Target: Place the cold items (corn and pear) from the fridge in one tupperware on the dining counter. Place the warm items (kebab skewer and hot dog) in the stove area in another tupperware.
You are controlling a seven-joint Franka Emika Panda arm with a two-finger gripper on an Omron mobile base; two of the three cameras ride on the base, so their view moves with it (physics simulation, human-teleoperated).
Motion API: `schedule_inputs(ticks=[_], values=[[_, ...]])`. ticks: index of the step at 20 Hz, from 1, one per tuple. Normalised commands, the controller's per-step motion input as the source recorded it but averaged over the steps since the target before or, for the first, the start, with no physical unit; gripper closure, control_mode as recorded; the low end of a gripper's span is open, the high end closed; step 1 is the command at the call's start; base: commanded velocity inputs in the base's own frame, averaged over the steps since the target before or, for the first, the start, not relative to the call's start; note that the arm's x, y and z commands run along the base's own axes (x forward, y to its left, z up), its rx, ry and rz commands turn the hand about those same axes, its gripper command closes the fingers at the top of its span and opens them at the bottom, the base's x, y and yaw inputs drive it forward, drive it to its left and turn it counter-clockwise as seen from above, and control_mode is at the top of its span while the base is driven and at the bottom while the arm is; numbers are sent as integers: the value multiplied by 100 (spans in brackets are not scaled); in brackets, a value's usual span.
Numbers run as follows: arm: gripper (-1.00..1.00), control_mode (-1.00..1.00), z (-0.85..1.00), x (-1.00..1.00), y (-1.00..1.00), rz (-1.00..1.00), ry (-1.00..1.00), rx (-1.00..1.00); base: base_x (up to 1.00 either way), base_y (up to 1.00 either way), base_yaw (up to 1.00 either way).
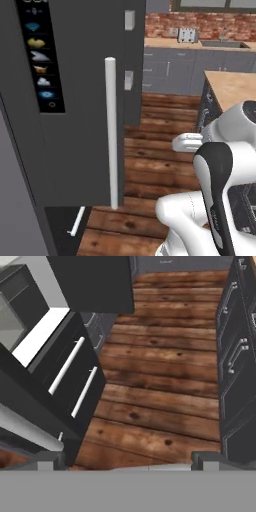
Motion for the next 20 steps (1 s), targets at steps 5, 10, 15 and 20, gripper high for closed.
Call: schedule_inputs(ticks=[5, 10, 15, 20], values=[[-100, 100, 0, 0, 0, 0, 0, 0, 48, -55, 30], [-100, 100, 0, 0, 0, 0, 0, 0, 53, -27, 13], [-100, 100, 0, 0, 0, 0, 0, 0, 63, -29, 5], [-100, 100, 0, 0, 0, 0, 0, 0, 56, -49, 28]])
